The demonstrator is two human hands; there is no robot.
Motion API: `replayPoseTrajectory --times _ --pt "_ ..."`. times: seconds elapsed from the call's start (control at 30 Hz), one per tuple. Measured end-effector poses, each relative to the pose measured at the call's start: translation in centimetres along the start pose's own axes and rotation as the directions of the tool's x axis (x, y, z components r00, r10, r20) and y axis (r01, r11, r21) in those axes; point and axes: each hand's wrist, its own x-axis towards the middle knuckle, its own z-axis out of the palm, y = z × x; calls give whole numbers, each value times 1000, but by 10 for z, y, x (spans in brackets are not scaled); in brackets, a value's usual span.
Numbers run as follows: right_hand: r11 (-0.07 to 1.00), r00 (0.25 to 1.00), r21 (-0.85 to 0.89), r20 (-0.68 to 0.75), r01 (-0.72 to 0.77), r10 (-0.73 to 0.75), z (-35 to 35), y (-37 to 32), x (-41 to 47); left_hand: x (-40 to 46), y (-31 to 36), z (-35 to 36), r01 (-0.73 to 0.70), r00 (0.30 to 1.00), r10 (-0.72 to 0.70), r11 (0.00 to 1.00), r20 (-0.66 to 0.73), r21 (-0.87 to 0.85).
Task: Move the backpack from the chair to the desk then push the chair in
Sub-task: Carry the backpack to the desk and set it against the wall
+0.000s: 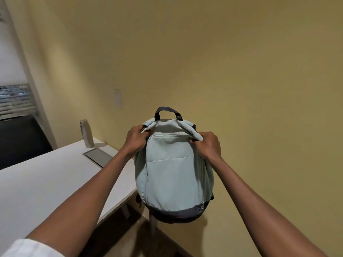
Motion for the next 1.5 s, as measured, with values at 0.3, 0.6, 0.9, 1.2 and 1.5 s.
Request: replayPoseTrajectory --times 0.3,0.6,0.9,1.2,1.5 --pt "996 994 88 110 -3 -7 115 -12 104 119 -69 -39 54 996 -49 997 -75 62" --pt "983 981 184 196 -23 -13 217 -20 175 208 -132 -58 135 976 -112 984 -187 116" --pt "946 944 323 312 -1 -105 287 -30 240 281 -167 -71 141 951 -100 982 -293 123" --pt "927 929 367 362 -74 -70 341 -36 266 337 -209 -80 147 956 -106 980 -272 134" --pt "966 939 234 344 -107 21 385 -13 269 380 -276 -58 208 972 -181 960 -152 187"
